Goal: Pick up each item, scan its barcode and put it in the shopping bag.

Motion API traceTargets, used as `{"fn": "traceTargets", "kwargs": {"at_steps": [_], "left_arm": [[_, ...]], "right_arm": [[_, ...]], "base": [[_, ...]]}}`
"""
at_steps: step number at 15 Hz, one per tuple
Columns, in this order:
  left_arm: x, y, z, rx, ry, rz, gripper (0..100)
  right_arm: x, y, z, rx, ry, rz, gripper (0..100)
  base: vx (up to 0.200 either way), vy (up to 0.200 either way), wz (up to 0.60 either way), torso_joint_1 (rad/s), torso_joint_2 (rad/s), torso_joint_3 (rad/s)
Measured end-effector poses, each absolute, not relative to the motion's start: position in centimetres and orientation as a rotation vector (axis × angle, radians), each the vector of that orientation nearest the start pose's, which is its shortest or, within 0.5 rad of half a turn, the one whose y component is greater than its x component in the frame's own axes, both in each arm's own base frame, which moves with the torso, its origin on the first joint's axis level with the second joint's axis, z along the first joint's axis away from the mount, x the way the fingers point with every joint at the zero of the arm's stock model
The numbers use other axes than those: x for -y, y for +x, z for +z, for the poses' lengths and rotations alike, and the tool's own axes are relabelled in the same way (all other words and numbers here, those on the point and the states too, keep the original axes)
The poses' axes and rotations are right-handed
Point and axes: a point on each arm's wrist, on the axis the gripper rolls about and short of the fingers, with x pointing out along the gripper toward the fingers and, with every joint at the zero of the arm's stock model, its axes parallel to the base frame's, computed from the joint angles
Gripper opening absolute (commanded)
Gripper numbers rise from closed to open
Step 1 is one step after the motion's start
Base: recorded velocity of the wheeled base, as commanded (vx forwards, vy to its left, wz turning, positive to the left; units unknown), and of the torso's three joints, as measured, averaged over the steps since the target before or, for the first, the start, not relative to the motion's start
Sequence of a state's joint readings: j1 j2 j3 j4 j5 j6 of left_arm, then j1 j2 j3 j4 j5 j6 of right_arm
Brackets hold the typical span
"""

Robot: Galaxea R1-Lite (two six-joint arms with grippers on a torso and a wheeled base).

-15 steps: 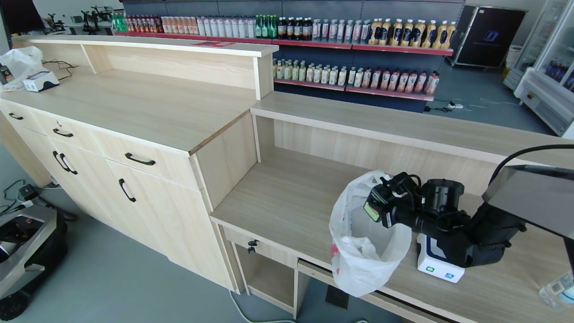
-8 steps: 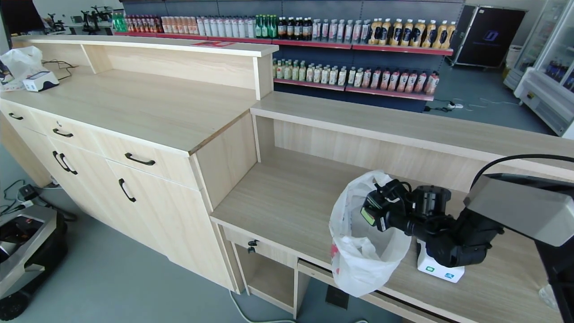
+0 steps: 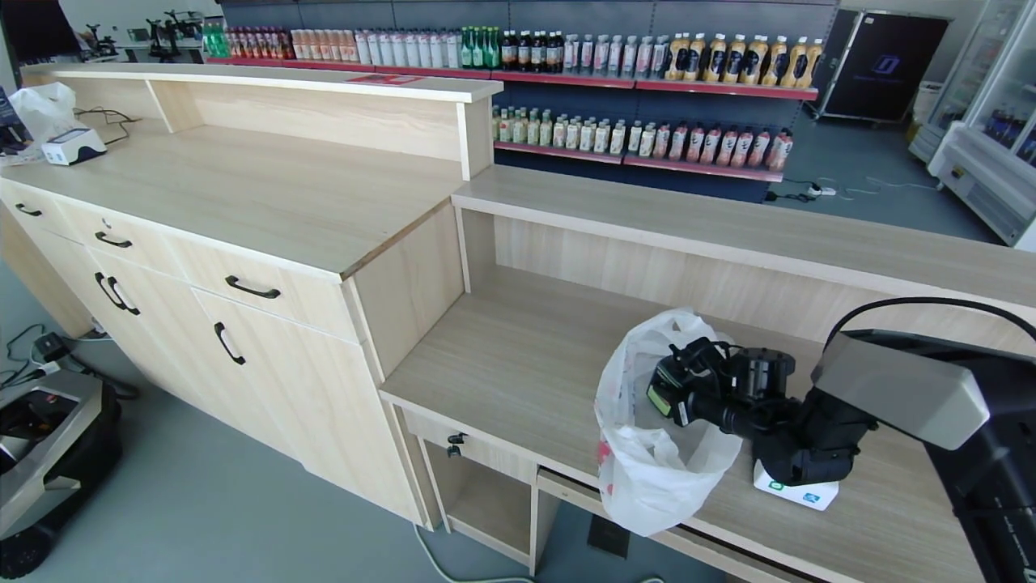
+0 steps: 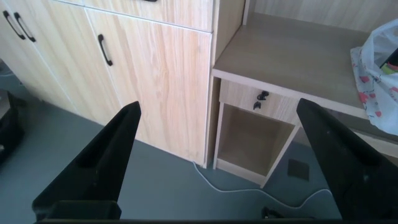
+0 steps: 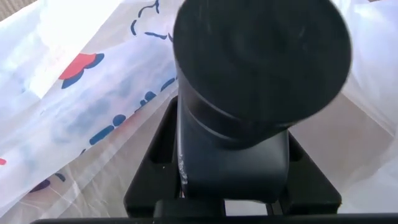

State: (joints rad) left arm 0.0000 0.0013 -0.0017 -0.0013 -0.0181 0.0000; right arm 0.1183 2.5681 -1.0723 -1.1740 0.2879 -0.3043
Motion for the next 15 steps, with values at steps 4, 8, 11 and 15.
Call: {"fn": "traceTargets", "kwargs": {"at_steps": [4, 8, 11, 15], "left_arm": [[0.0, -2.3, 7.6, 0.001, 0.0, -0.019, 100], [0.0, -2.3, 7.6, 0.002, 0.0, -0.019, 100], [0.0, -2.3, 7.6, 0.002, 0.0, -0.019, 100], [0.0, -2.3, 7.6, 0.001, 0.0, -0.019, 100]], "right_arm": [[-5.8, 43.5, -4.7, -0.265, -0.269, 0.449, 100], [-5.4, 43.7, -4.4, -0.272, -0.246, 0.436, 100], [-5.2, 43.7, 1.5, -0.183, -0.205, 0.412, 100], [-1.4, 39.6, 12.9, -0.061, -0.216, 0.305, 100]], "base": [[0.0, 0.0, 0.0, 0.0, 0.0, 0.0], [0.0, 0.0, 0.0, 0.0, 0.0, 0.0], [0.0, 0.0, 0.0, 0.0, 0.0, 0.0], [0.0, 0.0, 0.0, 0.0, 0.0, 0.0]]}}
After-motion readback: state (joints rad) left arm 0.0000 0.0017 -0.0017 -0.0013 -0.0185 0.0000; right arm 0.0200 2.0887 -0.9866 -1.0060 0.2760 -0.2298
